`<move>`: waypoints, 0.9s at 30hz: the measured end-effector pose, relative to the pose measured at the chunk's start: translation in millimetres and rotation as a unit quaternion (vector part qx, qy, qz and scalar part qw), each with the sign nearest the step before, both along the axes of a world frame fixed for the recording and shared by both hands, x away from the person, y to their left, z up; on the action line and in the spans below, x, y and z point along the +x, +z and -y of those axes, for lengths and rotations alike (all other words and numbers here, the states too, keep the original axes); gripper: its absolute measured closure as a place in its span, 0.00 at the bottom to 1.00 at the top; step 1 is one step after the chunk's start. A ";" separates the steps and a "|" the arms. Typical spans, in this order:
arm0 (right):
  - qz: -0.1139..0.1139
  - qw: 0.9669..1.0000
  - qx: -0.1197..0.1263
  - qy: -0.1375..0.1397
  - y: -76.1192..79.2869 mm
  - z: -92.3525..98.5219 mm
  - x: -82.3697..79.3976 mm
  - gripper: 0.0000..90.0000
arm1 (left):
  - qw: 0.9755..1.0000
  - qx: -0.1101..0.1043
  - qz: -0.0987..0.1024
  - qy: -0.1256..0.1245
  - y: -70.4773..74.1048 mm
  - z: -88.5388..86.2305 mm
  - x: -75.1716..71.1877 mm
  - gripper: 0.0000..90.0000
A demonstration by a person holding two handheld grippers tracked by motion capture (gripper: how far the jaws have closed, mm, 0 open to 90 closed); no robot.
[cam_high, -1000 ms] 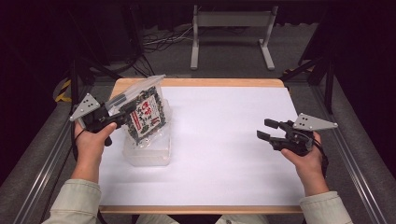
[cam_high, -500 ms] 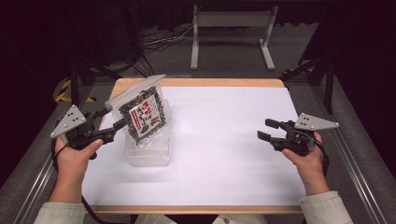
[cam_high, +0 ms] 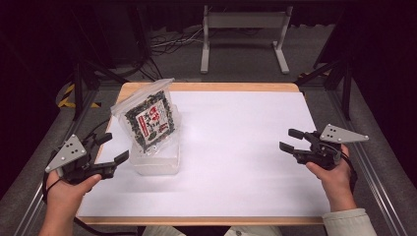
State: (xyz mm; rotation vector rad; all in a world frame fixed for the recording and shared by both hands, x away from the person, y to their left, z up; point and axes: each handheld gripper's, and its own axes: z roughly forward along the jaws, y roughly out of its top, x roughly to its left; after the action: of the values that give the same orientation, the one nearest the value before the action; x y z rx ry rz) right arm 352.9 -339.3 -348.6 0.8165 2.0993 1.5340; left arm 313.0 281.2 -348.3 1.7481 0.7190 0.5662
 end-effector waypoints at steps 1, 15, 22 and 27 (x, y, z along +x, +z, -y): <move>0.000 1.000 0.000 -0.002 -1.0 1.2 -1.0 0.42 | 1.000 -0.002 -0.003 0.001 -2.8 0.0 -3.4 0.21; -0.017 1.000 -0.008 -0.017 -26.8 14.4 -15.1 0.40 | 0.997 0.019 -0.072 -0.009 -57.0 5.3 -8.4 0.10; -0.027 0.999 -0.017 -0.020 -45.5 12.9 -15.3 0.40 | 0.994 0.058 -0.096 -0.007 -84.7 12.5 -3.3 0.08; -0.036 0.999 -0.017 -0.020 -57.3 12.5 -15.9 0.40 | 0.992 0.057 -0.115 -0.006 -101.2 15.8 -0.6 0.08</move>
State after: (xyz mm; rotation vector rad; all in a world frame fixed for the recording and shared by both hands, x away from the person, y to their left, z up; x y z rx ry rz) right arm 336.9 -351.8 -405.9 0.9088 2.1403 1.4658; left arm 312.4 265.4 -449.5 1.9445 0.8499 0.4080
